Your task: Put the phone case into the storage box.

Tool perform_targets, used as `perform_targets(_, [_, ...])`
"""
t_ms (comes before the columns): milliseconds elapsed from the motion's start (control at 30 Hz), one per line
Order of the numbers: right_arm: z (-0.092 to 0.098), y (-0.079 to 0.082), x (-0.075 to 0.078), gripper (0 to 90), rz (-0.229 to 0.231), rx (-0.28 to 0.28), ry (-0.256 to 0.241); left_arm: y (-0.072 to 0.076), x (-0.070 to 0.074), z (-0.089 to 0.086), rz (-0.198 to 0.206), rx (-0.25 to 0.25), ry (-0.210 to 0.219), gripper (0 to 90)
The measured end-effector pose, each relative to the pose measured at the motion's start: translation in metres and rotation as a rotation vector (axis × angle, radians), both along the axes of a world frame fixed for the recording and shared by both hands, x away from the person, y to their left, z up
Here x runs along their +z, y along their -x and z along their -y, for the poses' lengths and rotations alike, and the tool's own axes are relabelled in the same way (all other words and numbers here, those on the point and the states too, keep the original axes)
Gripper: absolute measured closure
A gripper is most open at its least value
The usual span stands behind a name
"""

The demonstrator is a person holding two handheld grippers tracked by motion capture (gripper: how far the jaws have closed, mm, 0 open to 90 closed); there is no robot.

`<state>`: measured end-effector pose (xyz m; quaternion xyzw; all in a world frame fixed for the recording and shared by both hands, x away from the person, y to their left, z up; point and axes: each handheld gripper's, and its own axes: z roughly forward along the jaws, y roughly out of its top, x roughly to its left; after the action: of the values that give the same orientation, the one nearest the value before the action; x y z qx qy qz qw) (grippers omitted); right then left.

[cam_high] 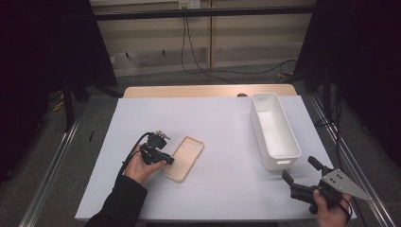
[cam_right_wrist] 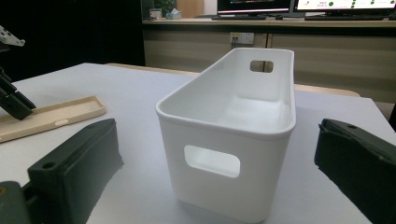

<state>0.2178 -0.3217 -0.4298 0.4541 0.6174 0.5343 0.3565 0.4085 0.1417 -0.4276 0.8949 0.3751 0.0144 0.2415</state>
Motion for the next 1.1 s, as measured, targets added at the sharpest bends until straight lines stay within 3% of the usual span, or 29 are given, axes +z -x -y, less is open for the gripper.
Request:
perform_targets(200, [-0.0002,-0.0002,0.0,0.0,0.0,0.001,0.002,-0.0023,0.0003,-0.0003,-0.022,0.015,0.011,78.5])
perform_targets(567, [-0.0002,0.0,0.0001,0.0,0.0,0.0,0.001,-0.0024,-0.0006,-0.0008,-0.009,0.009,0.021,82.3])
perform_targets(633, [-0.0003,0.0,0.0,0.0,0.001,0.002,0.003,-0.0021,-0.0005,-0.0007,0.013,0.01,0.012,86.6])
perform_targets(1100, [-0.0004,-0.0004,-0.0001,0.0,0.0,0.001,0.003,-0.0037,-0.0012,-0.0032,-0.002,0.012,0.032,87.2])
